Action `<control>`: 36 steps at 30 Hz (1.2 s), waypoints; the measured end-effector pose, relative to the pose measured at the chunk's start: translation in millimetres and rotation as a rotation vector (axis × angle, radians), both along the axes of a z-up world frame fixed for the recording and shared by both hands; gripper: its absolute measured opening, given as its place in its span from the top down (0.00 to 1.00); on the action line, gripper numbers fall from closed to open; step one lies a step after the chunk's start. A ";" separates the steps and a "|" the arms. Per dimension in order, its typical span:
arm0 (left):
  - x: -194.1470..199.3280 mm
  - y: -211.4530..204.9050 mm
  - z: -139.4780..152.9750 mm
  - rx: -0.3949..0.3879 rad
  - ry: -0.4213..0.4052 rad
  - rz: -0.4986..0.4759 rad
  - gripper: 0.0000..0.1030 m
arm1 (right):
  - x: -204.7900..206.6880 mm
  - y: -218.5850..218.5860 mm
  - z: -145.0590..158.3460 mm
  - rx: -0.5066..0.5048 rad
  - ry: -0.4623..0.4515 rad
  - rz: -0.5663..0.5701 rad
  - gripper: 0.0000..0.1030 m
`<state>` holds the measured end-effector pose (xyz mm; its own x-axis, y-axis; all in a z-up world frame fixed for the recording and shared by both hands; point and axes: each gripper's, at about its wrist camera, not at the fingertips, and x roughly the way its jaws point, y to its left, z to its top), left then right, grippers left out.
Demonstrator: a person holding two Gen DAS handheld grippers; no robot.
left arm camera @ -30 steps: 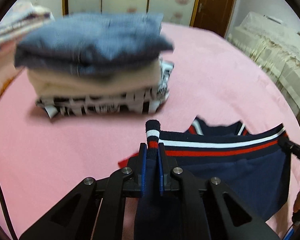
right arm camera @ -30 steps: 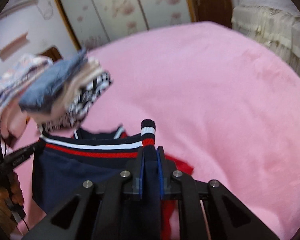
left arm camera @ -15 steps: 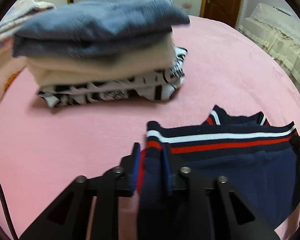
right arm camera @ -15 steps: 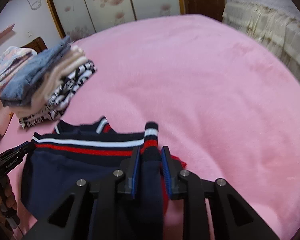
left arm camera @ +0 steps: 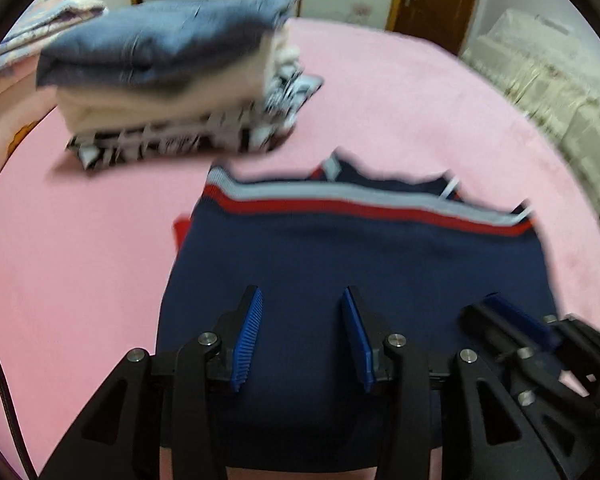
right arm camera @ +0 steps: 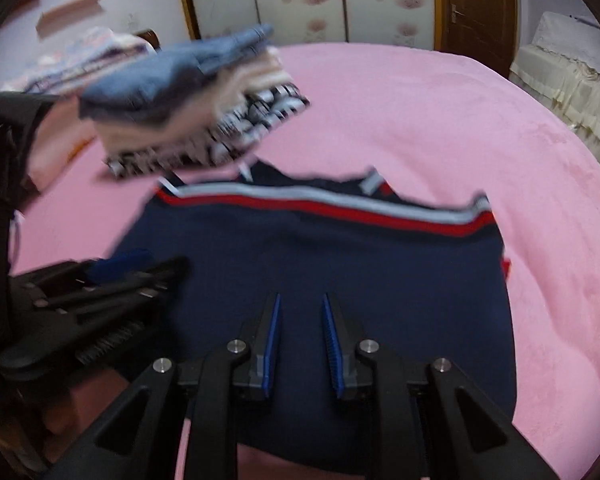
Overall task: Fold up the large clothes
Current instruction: 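Lay the hem flat at the collar and open both tools, then move both open tools to the sides of the folded jacket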
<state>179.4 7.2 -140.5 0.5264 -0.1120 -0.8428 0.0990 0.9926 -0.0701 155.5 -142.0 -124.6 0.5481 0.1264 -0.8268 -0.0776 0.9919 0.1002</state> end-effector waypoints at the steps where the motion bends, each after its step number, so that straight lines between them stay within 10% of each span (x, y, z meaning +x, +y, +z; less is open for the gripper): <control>1: -1.7 4.9 -4.7 0.010 -0.010 0.011 0.58 | -2.3 -7.3 -4.6 -0.004 0.003 -0.010 0.95; 7: -8.2 44.4 -6.8 -0.015 -0.030 0.075 0.57 | -24.4 -55.1 2.3 0.025 -0.050 -0.130 1.00; 10: -11.6 65.6 -9.8 -0.019 -0.006 0.143 0.38 | -31.2 -66.1 1.0 -0.050 -0.064 -0.189 0.99; 36: -34.6 59.2 5.2 -0.018 0.158 0.133 0.37 | -35.1 -70.1 15.4 0.069 0.132 -0.237 0.94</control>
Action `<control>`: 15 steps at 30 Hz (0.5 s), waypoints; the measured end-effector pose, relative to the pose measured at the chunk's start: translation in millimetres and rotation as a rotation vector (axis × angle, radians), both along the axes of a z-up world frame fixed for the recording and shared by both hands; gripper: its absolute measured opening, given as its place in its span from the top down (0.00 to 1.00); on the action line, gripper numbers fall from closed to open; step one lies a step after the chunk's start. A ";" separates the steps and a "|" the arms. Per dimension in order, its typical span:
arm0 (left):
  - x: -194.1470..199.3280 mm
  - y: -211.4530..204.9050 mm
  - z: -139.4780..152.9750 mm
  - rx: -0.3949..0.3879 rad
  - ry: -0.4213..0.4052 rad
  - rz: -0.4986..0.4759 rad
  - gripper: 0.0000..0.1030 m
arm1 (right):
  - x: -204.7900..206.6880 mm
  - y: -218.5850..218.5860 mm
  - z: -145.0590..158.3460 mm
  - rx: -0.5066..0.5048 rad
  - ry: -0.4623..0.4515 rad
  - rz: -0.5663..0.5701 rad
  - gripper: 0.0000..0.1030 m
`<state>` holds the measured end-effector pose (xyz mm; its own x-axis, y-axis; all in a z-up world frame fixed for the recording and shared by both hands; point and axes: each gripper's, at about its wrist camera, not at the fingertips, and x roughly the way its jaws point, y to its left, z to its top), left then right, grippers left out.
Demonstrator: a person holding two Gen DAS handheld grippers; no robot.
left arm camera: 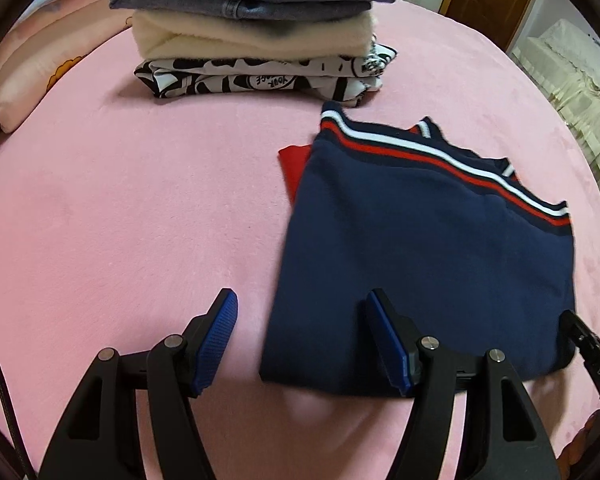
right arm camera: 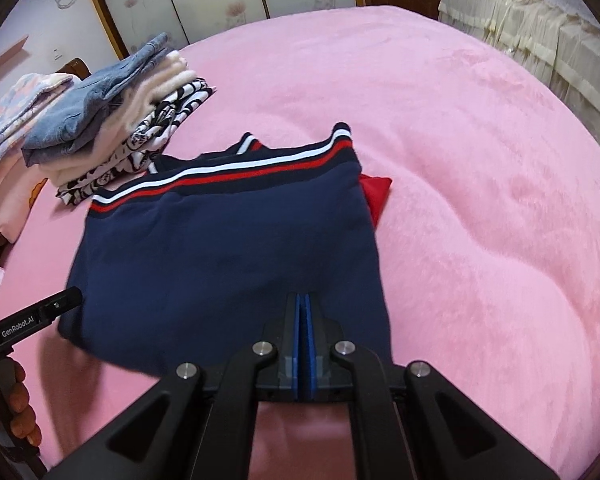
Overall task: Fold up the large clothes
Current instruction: 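Move both open tools to the sides of the folded jacket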
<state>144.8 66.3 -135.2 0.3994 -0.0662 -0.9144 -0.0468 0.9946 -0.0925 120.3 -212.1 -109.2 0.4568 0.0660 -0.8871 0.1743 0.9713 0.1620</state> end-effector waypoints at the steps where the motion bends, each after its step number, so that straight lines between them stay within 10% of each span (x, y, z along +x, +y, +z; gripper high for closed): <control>1: -3.0 -1.0 4.9 -0.011 -0.001 -0.005 0.37 | -1.1 1.8 4.4 0.002 0.003 0.001 0.89; 5: -16.3 -4.0 27.7 -0.052 -0.012 -0.019 0.36 | -8.2 8.7 26.0 -0.014 -0.009 -0.002 0.70; 15: -49.5 -0.4 52.1 -0.168 -0.024 -0.028 0.28 | -27.6 34.6 71.2 -0.008 -0.112 0.040 0.68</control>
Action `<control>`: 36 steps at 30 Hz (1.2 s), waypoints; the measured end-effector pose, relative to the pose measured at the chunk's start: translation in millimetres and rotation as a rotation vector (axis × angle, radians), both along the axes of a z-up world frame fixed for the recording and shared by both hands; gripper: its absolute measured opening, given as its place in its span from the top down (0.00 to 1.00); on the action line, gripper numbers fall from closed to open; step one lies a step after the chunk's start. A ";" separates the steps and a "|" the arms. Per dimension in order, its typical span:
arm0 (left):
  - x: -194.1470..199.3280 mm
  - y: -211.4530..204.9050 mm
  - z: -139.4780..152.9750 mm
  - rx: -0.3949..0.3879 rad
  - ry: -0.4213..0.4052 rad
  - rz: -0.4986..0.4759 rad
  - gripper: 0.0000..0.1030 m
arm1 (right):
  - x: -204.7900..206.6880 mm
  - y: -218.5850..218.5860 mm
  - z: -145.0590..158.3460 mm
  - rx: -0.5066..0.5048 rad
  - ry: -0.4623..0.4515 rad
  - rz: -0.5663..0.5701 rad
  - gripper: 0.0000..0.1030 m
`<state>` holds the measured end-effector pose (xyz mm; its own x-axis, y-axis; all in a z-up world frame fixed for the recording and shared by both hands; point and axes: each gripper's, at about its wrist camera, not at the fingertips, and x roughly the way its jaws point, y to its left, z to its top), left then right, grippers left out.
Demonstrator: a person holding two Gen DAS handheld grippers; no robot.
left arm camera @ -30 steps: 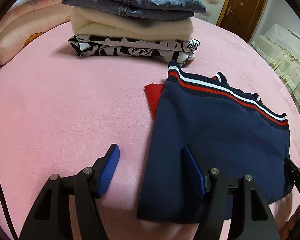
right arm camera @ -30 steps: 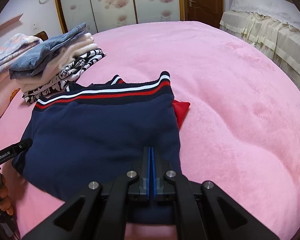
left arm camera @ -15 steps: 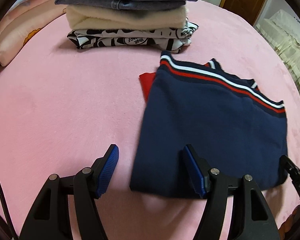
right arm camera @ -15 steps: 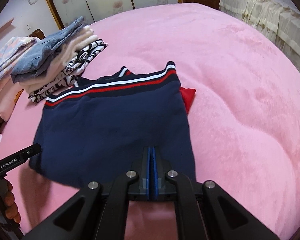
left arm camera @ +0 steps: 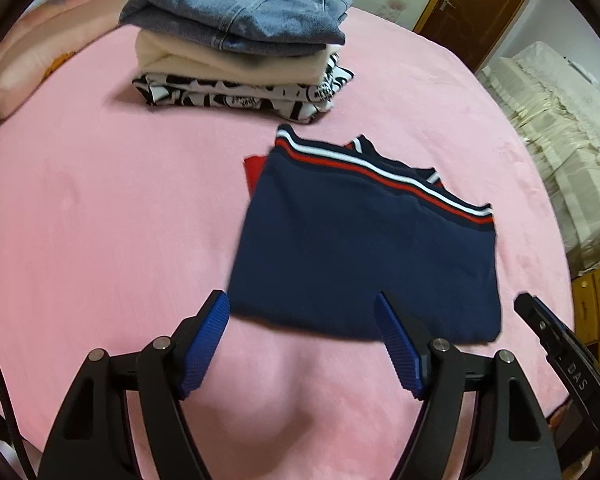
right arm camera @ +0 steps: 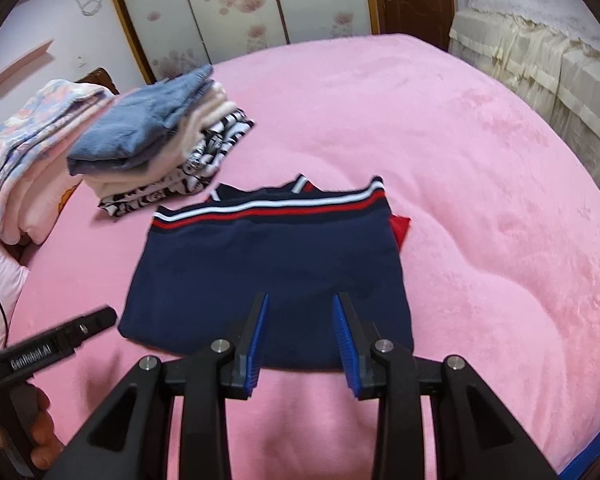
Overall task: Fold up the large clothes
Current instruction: 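Move both open tools to the sides of the folded jacket, then fold one side of the jacket over with the left tool while the right tool pins the other side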
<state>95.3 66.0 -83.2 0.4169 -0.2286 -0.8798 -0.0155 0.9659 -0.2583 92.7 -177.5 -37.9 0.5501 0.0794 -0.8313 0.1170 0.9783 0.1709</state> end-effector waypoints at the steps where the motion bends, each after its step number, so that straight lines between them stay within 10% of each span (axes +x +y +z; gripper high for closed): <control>1: -3.7 1.7 -2.8 -0.017 0.007 -0.003 0.28 | -1.7 2.9 1.0 0.002 -0.015 0.005 0.68; 10: -23.5 19.4 -65.4 -0.357 0.013 0.003 0.28 | -5.1 25.9 -19.3 0.016 -0.091 0.055 0.68; 26: 29.9 19.2 -100.1 -0.504 -0.177 0.087 0.30 | 17.1 38.8 -45.0 0.007 -0.096 0.102 0.68; 32: 34.3 25.3 -90.3 -0.461 -0.205 0.152 0.86 | 49.7 47.5 -49.7 -0.048 -0.124 0.114 0.82; 36: 27.6 19.1 -79.7 -0.372 -0.240 0.134 0.89 | 73.4 61.3 -63.8 -0.099 -0.114 0.143 0.94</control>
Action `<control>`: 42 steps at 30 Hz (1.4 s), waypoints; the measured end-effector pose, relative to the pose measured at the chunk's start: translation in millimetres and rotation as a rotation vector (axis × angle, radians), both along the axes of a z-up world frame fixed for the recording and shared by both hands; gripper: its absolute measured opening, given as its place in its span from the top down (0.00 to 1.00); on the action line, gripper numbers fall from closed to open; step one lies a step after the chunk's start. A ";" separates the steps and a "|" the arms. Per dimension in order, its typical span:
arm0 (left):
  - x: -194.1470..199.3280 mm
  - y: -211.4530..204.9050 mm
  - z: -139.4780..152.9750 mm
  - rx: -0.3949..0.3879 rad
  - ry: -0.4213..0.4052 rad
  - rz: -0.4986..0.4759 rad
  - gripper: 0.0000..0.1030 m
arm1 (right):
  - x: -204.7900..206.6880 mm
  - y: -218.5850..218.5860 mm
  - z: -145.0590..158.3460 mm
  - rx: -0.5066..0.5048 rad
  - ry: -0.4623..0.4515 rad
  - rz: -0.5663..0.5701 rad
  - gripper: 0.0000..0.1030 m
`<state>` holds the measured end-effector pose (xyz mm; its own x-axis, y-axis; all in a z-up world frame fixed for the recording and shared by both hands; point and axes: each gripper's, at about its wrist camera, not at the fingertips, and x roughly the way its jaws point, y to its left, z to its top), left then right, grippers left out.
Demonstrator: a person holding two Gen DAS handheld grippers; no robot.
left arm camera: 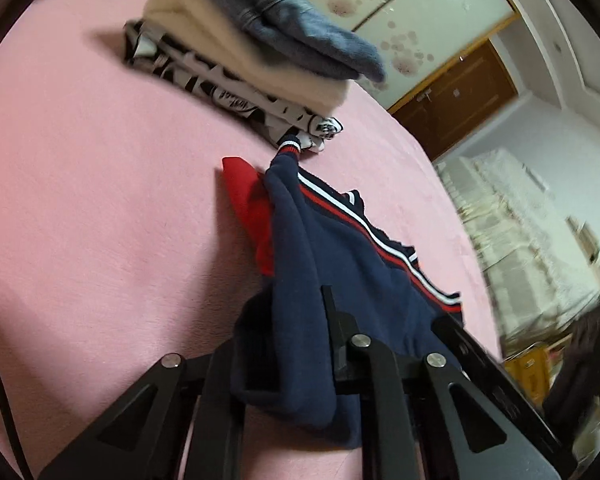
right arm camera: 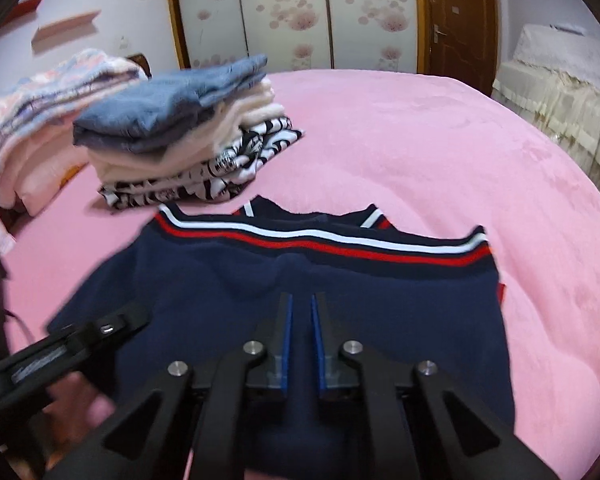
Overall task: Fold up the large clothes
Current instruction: 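Fold one side of the jacket over with the left tool while the right tool pins the other side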
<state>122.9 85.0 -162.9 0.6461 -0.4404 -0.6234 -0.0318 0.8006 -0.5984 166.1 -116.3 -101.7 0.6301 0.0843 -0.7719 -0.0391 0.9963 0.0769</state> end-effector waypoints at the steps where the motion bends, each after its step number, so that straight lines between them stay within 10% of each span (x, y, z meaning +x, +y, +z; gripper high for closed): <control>1: -1.7 -4.7 4.1 0.036 -0.017 -0.003 0.90 | 7.6 3.8 -11.5 -0.011 0.033 0.010 0.98; 12: -18.1 -72.7 62.5 0.207 -0.216 -0.165 0.92 | 22.7 -13.1 -47.3 0.128 0.146 0.021 0.99; 20: -23.0 -112.4 83.8 0.254 -0.255 -0.245 0.92 | 10.1 -62.9 -26.9 0.422 0.165 0.007 0.99; 27: -22.4 -147.7 85.5 0.307 -0.234 -0.297 0.92 | -44.7 -132.3 9.7 0.348 0.057 -0.142 0.99; 42: -29.3 -252.1 53.0 0.462 -0.151 -0.449 0.91 | -88.0 -191.5 -8.2 0.342 0.086 -0.281 0.99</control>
